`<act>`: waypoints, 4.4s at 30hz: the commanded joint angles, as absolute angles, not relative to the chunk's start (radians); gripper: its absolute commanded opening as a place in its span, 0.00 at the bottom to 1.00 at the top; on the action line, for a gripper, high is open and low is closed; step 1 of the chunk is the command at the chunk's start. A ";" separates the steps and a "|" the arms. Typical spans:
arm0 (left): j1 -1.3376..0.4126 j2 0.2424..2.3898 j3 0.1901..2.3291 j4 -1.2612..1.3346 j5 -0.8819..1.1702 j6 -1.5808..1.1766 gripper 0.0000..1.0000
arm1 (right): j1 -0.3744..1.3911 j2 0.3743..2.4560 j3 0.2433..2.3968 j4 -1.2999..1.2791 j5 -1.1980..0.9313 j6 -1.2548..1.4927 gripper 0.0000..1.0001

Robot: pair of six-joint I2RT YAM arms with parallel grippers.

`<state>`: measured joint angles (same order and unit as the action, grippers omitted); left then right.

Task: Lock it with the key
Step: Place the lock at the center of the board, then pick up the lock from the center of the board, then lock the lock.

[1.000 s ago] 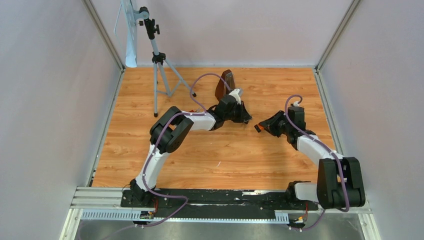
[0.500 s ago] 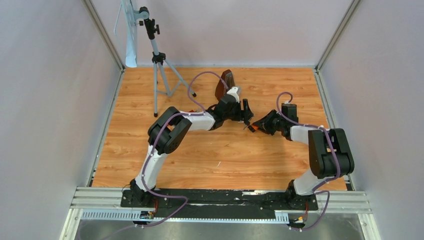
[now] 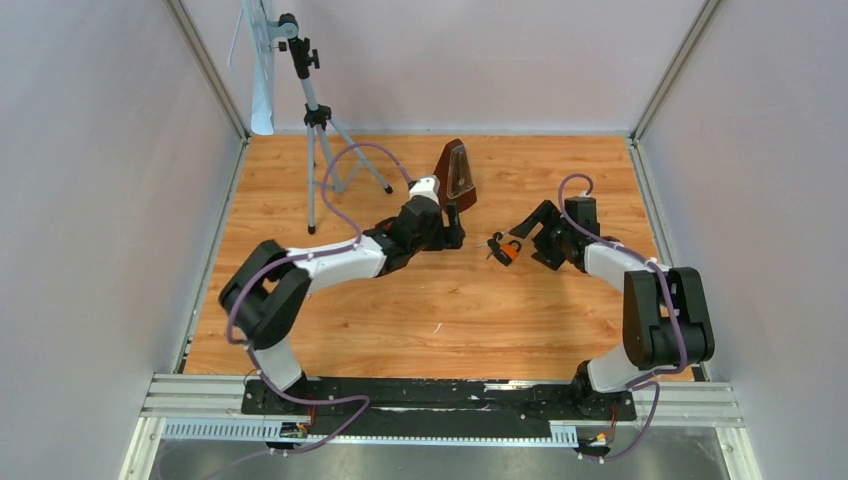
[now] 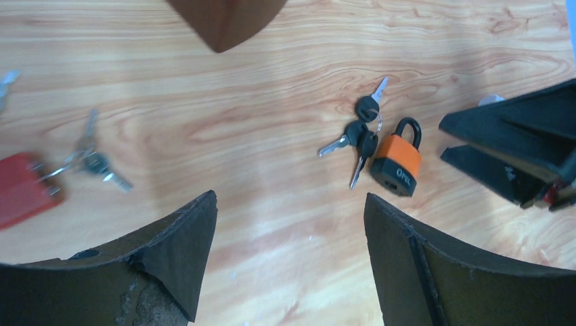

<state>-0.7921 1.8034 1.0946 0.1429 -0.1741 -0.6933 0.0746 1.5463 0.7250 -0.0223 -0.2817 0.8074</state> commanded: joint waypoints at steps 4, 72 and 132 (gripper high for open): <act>-0.798 1.492 0.936 -0.105 -0.335 -0.689 0.85 | 0.196 1.461 0.828 -0.148 -0.096 0.761 0.75; -0.795 0.575 0.819 -0.923 -0.612 -0.776 0.90 | 0.807 2.229 1.545 -0.157 -0.143 -0.169 0.37; -0.832 1.298 0.619 0.477 -0.224 -1.145 0.83 | 0.807 1.161 0.813 -0.119 -0.070 0.513 0.35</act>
